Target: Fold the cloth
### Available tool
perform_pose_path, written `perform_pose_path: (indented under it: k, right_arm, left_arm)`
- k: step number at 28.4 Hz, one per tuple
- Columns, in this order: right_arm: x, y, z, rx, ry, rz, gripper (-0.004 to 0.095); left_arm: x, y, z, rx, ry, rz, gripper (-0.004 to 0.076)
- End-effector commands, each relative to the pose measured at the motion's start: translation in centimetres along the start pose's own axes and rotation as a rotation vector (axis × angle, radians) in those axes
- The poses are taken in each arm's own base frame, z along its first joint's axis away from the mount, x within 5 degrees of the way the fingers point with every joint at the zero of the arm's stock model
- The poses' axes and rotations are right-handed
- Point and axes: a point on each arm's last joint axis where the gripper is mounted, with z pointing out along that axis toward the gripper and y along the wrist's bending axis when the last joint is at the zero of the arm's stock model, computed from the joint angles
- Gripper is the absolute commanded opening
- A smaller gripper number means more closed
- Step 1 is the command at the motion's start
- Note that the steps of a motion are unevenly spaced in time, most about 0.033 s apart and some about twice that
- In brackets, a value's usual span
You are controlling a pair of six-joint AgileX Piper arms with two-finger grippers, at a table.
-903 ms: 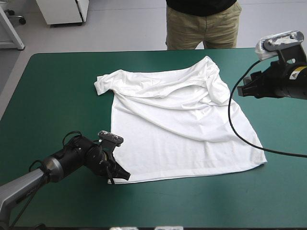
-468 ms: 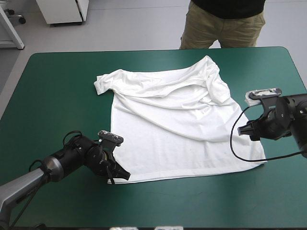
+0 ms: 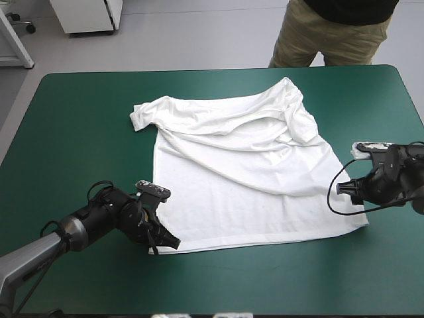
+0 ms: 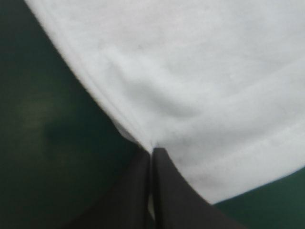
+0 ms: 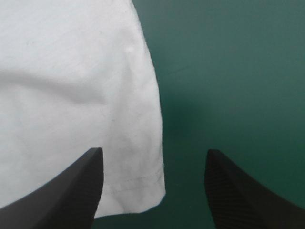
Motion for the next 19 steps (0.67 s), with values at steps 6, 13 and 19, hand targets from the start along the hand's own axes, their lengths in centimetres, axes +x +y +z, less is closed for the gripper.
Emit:
perform_pose_path:
  k: [6, 13, 19]
  right_arm:
    - [-1.8, -0.4, 3.5, 0.004, 0.042, -0.004, 0.0507]
    - [-1.6, 0.2, 5.3, -0.074, 0.136, -0.021, 0.0224]
    - [-1.3, 0.6, 4.9, -0.114, 0.137, -0.036, -0.0017]
  left_arm:
    - [0.2, -0.2, 1.1, 0.002, 0.021, -0.004, -0.0009]
    - [0.1, -0.2, 1.1, 0.002, 0.016, -0.002, -0.0009]
    - [-0.3, 0.2, 0.7, -0.039, -0.032, 0.0, -0.0009]
